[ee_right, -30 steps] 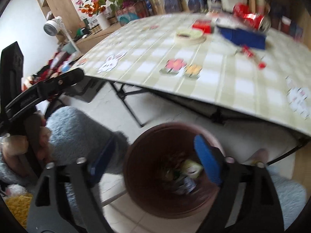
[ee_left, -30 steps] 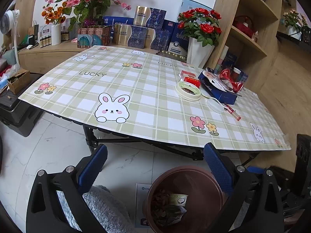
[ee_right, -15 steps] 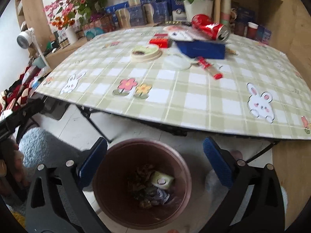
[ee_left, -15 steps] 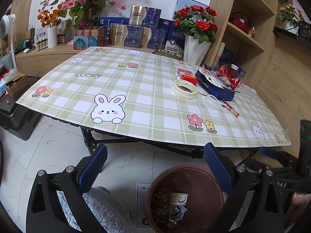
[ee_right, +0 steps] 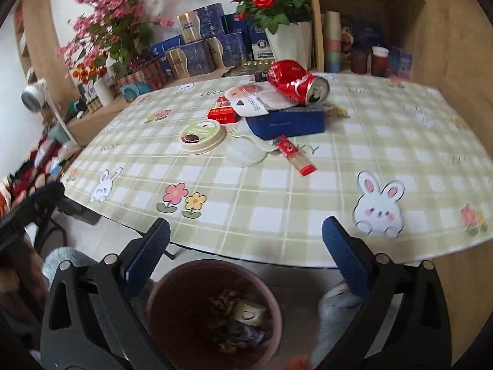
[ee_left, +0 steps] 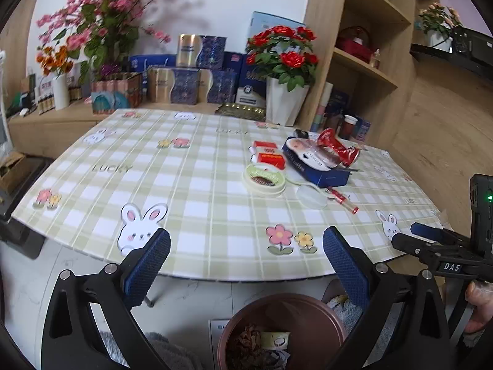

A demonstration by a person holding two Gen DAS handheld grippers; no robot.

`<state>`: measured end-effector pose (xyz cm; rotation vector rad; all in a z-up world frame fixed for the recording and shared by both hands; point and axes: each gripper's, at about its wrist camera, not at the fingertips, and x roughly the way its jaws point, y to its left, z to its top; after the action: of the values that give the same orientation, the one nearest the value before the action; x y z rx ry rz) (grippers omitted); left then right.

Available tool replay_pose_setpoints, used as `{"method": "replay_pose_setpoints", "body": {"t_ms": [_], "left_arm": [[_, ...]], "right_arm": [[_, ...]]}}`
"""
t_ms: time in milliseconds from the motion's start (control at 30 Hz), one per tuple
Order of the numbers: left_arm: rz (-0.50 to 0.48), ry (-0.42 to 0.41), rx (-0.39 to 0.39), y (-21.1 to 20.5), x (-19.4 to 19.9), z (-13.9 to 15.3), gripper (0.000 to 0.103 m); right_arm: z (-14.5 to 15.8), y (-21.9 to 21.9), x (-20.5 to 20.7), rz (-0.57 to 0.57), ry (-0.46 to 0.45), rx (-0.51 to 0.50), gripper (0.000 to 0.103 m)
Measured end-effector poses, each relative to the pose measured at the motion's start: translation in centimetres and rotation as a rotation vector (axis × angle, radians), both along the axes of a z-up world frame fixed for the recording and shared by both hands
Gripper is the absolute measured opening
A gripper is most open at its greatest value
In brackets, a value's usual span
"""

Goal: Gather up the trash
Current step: 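Reach the right tool to the crushed red can and grasp it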

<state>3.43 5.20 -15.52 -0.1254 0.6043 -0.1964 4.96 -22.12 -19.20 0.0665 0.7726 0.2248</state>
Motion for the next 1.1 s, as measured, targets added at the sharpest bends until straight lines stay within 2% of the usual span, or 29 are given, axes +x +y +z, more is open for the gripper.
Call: {"method": "replay_pose_setpoints", "body": {"t_ms": [233, 500, 633, 767, 933, 1100], "left_arm": [[-0.021, -0.008, 0.026, -0.6, 1.5, 0.2, 0.097], [-0.024, 0.001, 0.026, -0.7, 3.5, -0.3, 0.097], [-0.03, 0.0, 0.03, -0.8, 4.9, -0.5, 0.097], [-0.038, 0.005, 0.042, -0.9, 6.7, -0.5, 0.097], [-0.052, 0.01, 0.052, -1.4, 9.3, -0.6, 0.097], [-0.069, 0.021, 0.056, -2.2, 11.4, -1.1, 0.097]], "right_arm": [[0.2, -0.4, 0.7, -0.003, -0.02, -0.085, 0.097], [0.5, -1.7, 3.5, -0.012, -0.023, -0.151, 0.097], [0.9, -3.0, 5.9, -0.029, -0.02, -0.135, 0.097], [1.9, -4.2, 9.2, -0.009, -0.015, -0.073, 0.097], [3.6, -4.0, 12.9, 0.032, -0.048, -0.096, 0.096], [4.0, -3.2, 18.0, 0.077, -0.02, -0.137, 0.092]]}}
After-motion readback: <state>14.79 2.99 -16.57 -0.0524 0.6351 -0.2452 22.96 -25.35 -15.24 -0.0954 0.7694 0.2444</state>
